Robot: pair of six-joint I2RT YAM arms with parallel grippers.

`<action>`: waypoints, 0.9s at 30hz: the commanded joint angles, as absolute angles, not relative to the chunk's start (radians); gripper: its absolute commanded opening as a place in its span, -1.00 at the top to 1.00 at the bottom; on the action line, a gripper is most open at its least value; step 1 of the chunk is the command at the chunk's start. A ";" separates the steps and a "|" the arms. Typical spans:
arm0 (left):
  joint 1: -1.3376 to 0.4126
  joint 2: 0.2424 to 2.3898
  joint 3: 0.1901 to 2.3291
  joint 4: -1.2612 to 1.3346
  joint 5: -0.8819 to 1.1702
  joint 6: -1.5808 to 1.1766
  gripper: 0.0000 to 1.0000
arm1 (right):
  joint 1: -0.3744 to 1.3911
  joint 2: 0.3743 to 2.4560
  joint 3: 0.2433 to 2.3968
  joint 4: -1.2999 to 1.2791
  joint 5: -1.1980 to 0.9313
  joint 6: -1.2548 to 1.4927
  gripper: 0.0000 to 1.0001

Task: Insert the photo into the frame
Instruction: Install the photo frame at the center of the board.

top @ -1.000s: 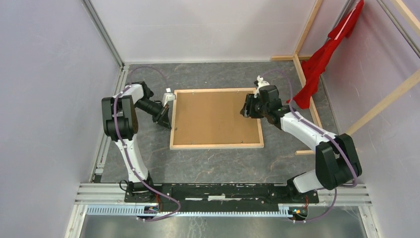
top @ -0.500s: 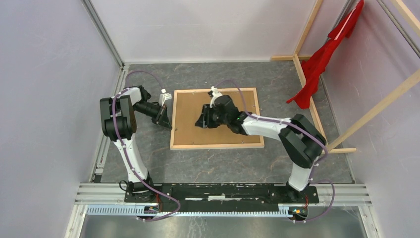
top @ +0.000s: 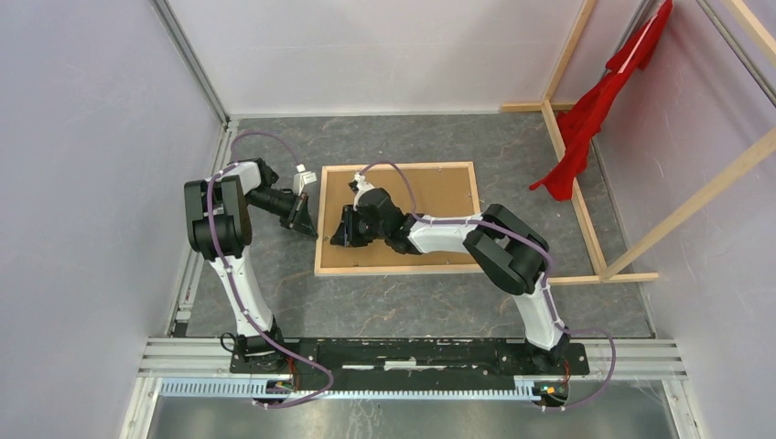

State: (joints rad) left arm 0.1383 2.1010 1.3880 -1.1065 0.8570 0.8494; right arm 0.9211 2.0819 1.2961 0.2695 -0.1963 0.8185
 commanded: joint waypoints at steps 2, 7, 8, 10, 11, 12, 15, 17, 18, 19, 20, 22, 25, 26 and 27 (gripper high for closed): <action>0.127 2.105 1.371 -1.020 0.818 0.849 0.77 | 0.932 2.118 1.363 0.305 -0.162 0.826 0.31; 0.128 2.100 1.361 -1.010 0.811 0.848 0.77 | 0.938 2.143 1.379 0.312 -0.154 0.830 0.13; 0.129 2.101 1.359 -1.008 0.808 0.848 0.78 | 0.939 2.149 1.382 0.313 -0.154 0.832 0.13; 0.127 2.101 1.359 -1.009 0.805 0.847 0.78 | 0.940 2.158 1.388 0.314 -0.150 0.834 0.13; 0.127 2.103 1.359 -1.008 0.804 0.848 0.78 | 0.940 2.163 1.391 0.315 -0.148 0.836 0.14; 0.128 2.103 1.359 -1.008 0.803 0.846 0.78 | 0.940 2.167 1.394 0.315 -0.148 0.837 0.16; 0.128 2.105 1.359 -1.007 0.804 0.848 0.78 | 0.940 2.184 1.403 0.317 -0.150 0.845 0.22; 0.128 2.103 1.359 -1.008 0.804 0.848 0.79 | 0.941 2.192 1.410 0.319 -0.150 0.850 0.30; 0.128 2.103 1.359 -1.008 0.803 0.848 0.79 | 0.940 2.196 1.413 0.319 -0.148 0.850 0.38; 0.128 2.102 1.358 -1.008 0.804 0.847 0.79 | 0.940 2.200 1.415 0.318 -0.146 0.850 0.47; 0.128 2.102 1.358 -1.008 0.803 0.848 0.79 | 0.940 2.202 1.417 0.318 -0.144 0.851 0.58; 0.128 2.102 1.358 -1.009 0.801 0.848 0.79 | 0.940 2.212 1.428 0.314 -0.145 0.851 0.72; 0.128 2.102 1.358 -1.008 0.801 0.850 0.80 | 0.939 2.222 1.441 0.306 -0.142 0.851 0.89; 0.129 2.102 1.358 -1.008 0.801 0.849 0.79 | 0.940 2.224 1.443 0.304 -0.141 0.849 0.93; 0.127 2.102 1.359 -1.008 0.800 0.850 0.79 | 0.941 2.225 1.445 0.302 -0.139 0.849 0.94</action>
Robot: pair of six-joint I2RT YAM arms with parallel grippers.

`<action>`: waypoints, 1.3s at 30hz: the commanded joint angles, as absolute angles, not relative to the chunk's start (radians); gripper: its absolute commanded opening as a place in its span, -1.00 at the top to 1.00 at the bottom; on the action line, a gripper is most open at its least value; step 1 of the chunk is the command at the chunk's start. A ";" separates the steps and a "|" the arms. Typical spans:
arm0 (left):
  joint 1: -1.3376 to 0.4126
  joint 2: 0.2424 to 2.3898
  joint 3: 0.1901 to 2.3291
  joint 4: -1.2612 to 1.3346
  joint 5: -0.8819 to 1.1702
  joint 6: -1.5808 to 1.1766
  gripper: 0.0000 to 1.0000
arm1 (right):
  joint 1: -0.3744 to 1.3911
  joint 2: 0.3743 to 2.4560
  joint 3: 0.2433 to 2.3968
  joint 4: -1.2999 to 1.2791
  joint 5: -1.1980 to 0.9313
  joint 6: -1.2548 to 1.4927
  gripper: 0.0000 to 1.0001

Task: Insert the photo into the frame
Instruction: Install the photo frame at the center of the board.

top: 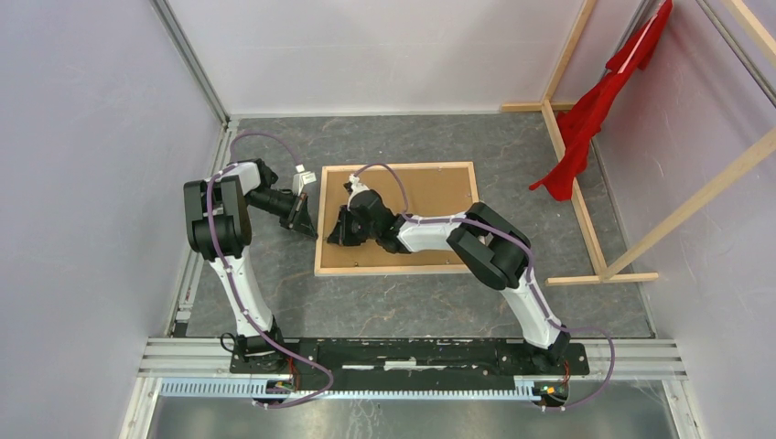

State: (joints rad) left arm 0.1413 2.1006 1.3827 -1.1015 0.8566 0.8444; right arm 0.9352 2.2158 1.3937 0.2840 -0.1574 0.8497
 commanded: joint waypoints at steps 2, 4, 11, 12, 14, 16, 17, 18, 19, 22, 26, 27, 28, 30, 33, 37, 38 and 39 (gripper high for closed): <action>0.127 2.103 1.360 -1.009 0.801 0.848 0.79 | 0.939 2.230 1.448 0.298 -0.137 0.849 0.95; 0.128 2.103 1.362 -1.008 0.801 0.848 0.79 | 0.941 2.235 1.451 0.296 -0.136 0.849 0.95; 0.127 2.102 1.363 -1.008 0.799 0.849 0.80 | 0.940 2.247 1.463 0.273 -0.133 0.844 0.97; 0.128 2.103 1.364 -1.008 0.799 0.849 0.80 | 0.940 2.246 1.462 0.270 -0.131 0.844 0.98; 0.127 2.103 1.364 -1.008 0.799 0.849 0.80 | 0.940 2.244 1.459 0.267 -0.127 0.841 0.98; 0.127 2.103 1.364 -1.008 0.799 0.851 0.80 | 0.940 2.241 1.459 0.264 -0.123 0.838 0.98; 0.128 2.103 1.363 -1.008 0.799 0.851 0.80 | 0.940 2.241 1.460 0.262 -0.123 0.838 0.98; 0.128 2.103 1.363 -1.008 0.799 0.850 0.80 | 0.940 2.241 1.460 0.264 -0.121 0.838 0.99; 0.127 2.103 1.364 -1.009 0.799 0.851 0.80 | 0.941 2.244 1.462 0.263 -0.121 0.837 0.98; 0.128 2.102 1.362 -1.008 0.798 0.851 0.80 | 0.940 2.250 1.466 0.259 -0.116 0.835 0.98; 0.128 2.102 1.363 -1.009 0.799 0.853 0.81 | 0.938 2.259 1.470 0.256 -0.110 0.832 0.99; 0.128 2.102 1.362 -1.009 0.799 0.852 0.80 | 0.937 2.261 1.471 0.257 -0.110 0.832 0.99; 0.127 2.101 1.361 -1.008 0.800 0.852 0.80 | 0.937 2.264 1.473 0.258 -0.110 0.833 0.99; 0.129 2.098 1.360 -1.009 0.801 0.854 0.80 | 0.934 2.268 1.476 0.258 -0.110 0.834 0.99; 0.128 2.095 1.362 -1.021 0.803 0.865 0.81 | 0.932 2.273 1.481 0.258 -0.109 0.834 0.99; 0.128 2.098 1.364 -1.025 0.798 0.868 0.81 | 0.931 2.282 1.491 0.252 -0.109 0.835 0.99; 0.128 2.099 1.364 -1.024 0.799 0.869 0.80 | 0.931 2.283 1.491 0.253 -0.109 0.834 0.99; 0.128 2.100 1.364 -1.024 0.799 0.869 0.80 | 0.930 2.285 1.491 0.253 -0.109 0.835 0.99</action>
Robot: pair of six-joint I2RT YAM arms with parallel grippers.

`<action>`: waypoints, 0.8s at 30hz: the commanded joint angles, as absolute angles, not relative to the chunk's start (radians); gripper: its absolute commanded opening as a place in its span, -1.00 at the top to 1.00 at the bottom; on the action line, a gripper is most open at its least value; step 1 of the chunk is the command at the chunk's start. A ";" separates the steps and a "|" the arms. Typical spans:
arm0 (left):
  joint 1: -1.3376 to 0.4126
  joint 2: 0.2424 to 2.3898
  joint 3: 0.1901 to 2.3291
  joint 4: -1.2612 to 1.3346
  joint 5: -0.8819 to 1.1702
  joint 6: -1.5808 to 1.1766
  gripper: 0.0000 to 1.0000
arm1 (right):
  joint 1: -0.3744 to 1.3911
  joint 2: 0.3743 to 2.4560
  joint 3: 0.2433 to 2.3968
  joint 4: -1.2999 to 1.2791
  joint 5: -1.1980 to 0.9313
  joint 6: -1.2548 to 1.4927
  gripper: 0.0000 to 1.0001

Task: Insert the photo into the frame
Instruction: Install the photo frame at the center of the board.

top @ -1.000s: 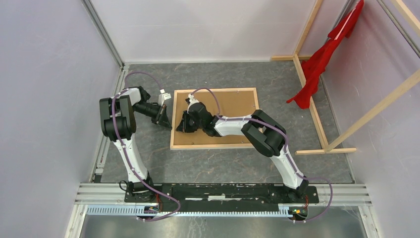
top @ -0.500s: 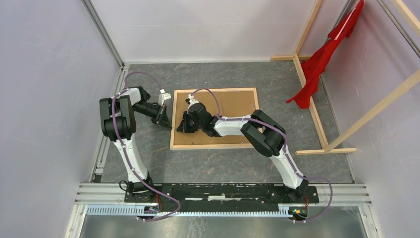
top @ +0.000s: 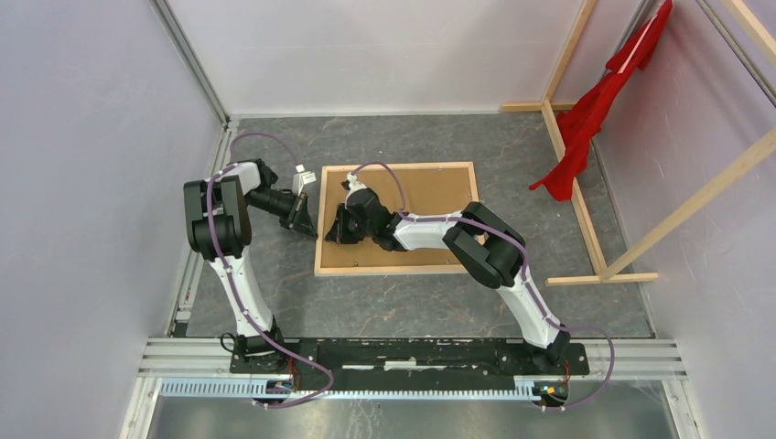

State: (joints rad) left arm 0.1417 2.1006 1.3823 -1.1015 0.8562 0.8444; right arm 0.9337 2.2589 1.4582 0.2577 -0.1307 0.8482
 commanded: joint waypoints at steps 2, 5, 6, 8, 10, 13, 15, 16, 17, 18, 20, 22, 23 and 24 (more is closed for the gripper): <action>0.129 2.101 1.364 -1.025 0.798 0.870 0.80 | 0.931 2.286 1.491 0.252 -0.110 0.835 1.00; 0.127 2.106 1.364 -1.023 0.796 0.872 0.80 | 0.928 2.286 1.493 0.249 -0.105 0.833 1.00; 0.127 2.106 1.364 -1.024 0.796 0.872 0.80 | 0.926 2.287 1.493 0.248 -0.104 0.833 1.00; 0.128 2.105 1.364 -1.024 0.793 0.874 0.81 | 0.923 2.289 1.496 0.246 -0.101 0.832 1.00; 0.128 2.104 1.362 -1.024 0.791 0.875 0.80 | 0.921 2.292 1.498 0.245 -0.099 0.832 1.00; 0.128 2.103 1.363 -1.025 0.790 0.878 0.80 | 0.919 2.297 1.503 0.242 -0.097 0.831 1.00; 0.126 2.103 1.362 -1.025 0.791 0.877 0.80 | 0.917 2.299 1.504 0.241 -0.095 0.829 1.00; 0.126 2.104 1.362 -1.024 0.792 0.878 0.80 | 0.917 2.299 1.505 0.239 -0.094 0.828 1.00; 0.127 2.105 1.363 -1.025 0.794 0.880 0.80 | 0.917 2.299 1.506 0.237 -0.091 0.826 1.00; 0.127 2.106 1.362 -1.024 0.794 0.880 0.80 | 0.916 2.301 1.508 0.237 -0.090 0.825 1.00; 0.127 2.106 1.363 -1.025 0.795 0.881 0.80 | 0.915 2.301 1.510 0.235 -0.087 0.822 1.00; 0.127 2.106 1.363 -1.024 0.789 0.883 0.80 | 0.916 2.302 1.516 0.233 -0.088 0.818 1.00; 0.127 2.106 1.362 -1.024 0.786 0.884 0.80 | 0.916 2.300 1.517 0.234 -0.089 0.816 1.00; 0.126 2.107 1.364 -1.025 0.783 0.884 0.80 | 0.916 2.299 1.519 0.234 -0.087 0.812 1.00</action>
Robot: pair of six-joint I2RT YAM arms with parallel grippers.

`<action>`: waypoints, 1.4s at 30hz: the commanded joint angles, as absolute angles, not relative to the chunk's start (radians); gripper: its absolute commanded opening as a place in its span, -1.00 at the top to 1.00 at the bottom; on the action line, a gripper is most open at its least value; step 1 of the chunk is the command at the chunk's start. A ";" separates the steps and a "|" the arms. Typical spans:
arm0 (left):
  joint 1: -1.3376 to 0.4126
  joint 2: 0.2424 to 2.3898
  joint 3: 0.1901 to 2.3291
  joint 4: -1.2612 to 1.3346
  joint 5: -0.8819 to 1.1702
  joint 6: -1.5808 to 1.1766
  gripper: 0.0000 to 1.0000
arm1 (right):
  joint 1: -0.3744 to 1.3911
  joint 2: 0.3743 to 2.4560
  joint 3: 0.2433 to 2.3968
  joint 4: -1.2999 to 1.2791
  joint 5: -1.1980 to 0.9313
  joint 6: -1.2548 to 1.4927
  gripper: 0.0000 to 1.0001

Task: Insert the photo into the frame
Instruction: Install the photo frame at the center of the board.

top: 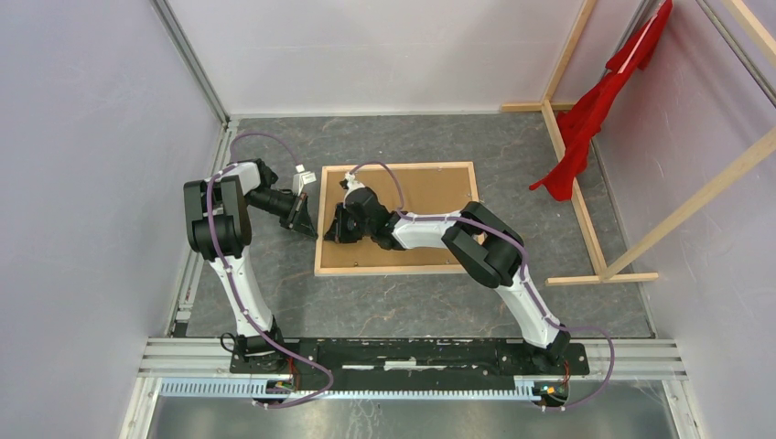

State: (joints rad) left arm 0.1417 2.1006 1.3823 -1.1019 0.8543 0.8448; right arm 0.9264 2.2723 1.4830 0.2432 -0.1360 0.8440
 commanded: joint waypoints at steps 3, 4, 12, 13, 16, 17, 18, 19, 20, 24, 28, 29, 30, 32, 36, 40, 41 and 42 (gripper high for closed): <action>0.127 2.105 1.366 -1.025 0.785 0.883 0.80 | 0.916 2.295 1.538 0.235 -0.091 0.796 1.00; 0.126 2.104 1.368 -1.025 0.785 0.881 0.80 | 0.914 2.291 1.549 0.234 -0.098 0.783 1.00; 0.128 2.049 1.393 -1.053 0.772 0.891 0.55 | 0.900 2.011 1.378 0.259 -0.167 0.485 0.18; 0.129 2.039 1.399 -1.062 0.773 0.894 0.52 | 0.897 1.950 1.341 0.242 -0.190 0.421 0.03; 0.131 1.998 1.412 -1.093 0.780 0.919 0.37 | 0.899 1.800 1.239 0.142 -0.276 0.193 -0.30; 0.131 1.976 1.413 -1.101 0.782 0.928 0.30 | 0.901 1.759 1.202 0.088 -0.313 0.117 -0.41; 0.131 1.957 1.412 -1.110 0.786 0.937 0.22 | 0.902 1.733 1.179 0.023 -0.340 0.051 -0.51; 0.130 1.939 1.411 -1.122 0.789 0.949 0.07 | 0.904 1.708 1.148 -0.058 -0.353 -0.027 -0.62; 0.131 1.922 1.410 -1.132 0.793 0.958 0.01 | 0.910 1.687 1.121 -0.109 -0.339 -0.094 -0.69; 0.130 1.844 1.387 -1.168 0.802 0.992 -0.35 | 0.935 1.599 0.951 -0.173 -0.245 -0.239 -0.72; 0.131 1.738 1.324 -1.205 0.814 1.070 -0.96 | 0.962 1.551 0.860 -0.141 -0.186 -0.335 -0.73; 0.131 1.707 1.302 -1.211 0.815 1.091 -0.99 | 0.961 1.552 0.860 -0.142 -0.183 -0.351 -0.73; 0.131 1.678 1.280 -1.212 0.815 1.111 -1.00 | 0.964 1.556 0.863 -0.140 -0.184 -0.364 -0.73; 0.131 1.623 1.237 -1.211 0.814 1.144 -1.00 | 0.969 1.570 0.881 -0.141 -0.163 -0.375 -0.72; 0.131 1.545 1.175 -1.211 0.816 1.159 -1.00 | 0.985 1.585 0.900 -0.135 -0.107 -0.389 -0.69; 0.131 1.521 1.152 -1.215 0.814 1.157 -1.00 | 1.001 1.582 0.896 -0.129 -0.052 -0.410 -0.68; 0.131 1.520 1.149 -1.215 0.814 1.156 -1.00 | 1.001 1.586 0.897 -0.126 -0.043 -0.417 -0.68; 0.131 1.519 1.148 -1.215 0.814 1.152 -1.00 | 1.000 1.588 0.899 -0.123 -0.031 -0.425 -0.67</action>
